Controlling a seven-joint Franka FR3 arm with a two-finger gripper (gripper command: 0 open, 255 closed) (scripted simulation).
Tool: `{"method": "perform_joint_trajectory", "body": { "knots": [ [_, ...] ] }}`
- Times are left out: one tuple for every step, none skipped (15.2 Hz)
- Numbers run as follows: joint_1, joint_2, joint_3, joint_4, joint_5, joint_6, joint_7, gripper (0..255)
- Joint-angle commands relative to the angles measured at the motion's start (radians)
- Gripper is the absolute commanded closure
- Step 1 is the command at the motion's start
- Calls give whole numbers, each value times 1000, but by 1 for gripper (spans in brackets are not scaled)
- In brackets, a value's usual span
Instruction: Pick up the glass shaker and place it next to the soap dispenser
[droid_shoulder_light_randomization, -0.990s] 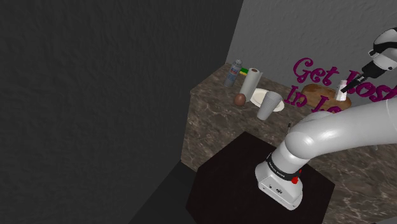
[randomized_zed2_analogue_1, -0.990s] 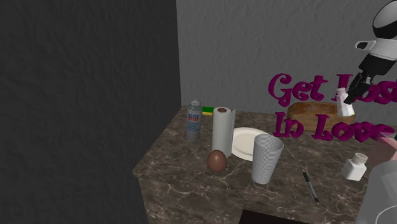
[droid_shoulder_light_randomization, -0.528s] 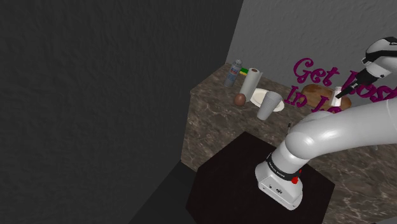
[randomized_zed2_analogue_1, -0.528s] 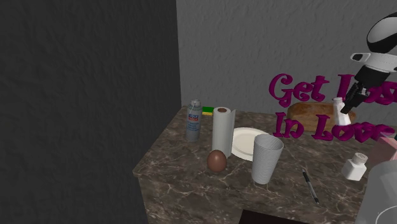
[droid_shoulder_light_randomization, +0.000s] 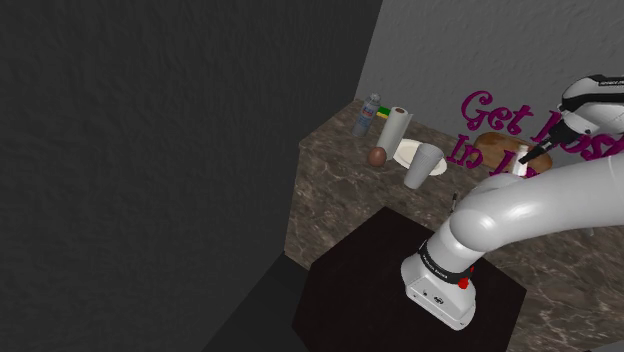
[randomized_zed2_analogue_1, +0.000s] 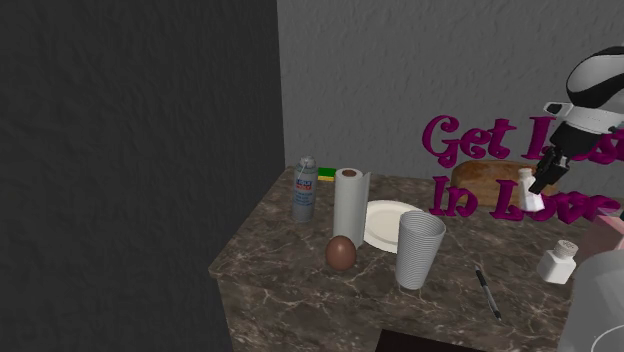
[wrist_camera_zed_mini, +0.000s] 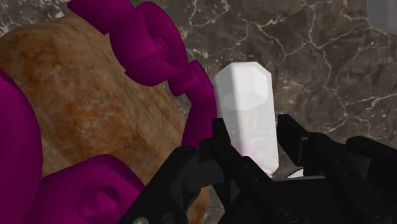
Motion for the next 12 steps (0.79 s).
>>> {"method": "perform_joint_trajectory", "body": {
  "knots": [
    [24, 0, -33, -8, -8, 24, 0, 255],
    [32, -1, -46, -14, -12, 36, 1, 255],
    [40, -2, -58, -21, -17, 48, 1, 255],
    [48, -2, -72, -27, -22, 59, 2, 255],
    [57, -4, -85, -33, -27, 71, 3, 255],
    [66, -5, -99, -39, -32, 83, 4, 255],
    [75, -6, -113, -44, -37, 94, 5, 255],
    [85, -8, -127, -49, -43, 106, 6, 255],
    [95, -9, -142, -54, -49, 117, 8, 255],
    [105, -11, -157, -59, -54, 129, 9, 255],
    [115, -13, -172, -64, -60, 140, 11, 255],
    [117, -14, -175, -65, -62, 143, 11, 255]
  ]
}}
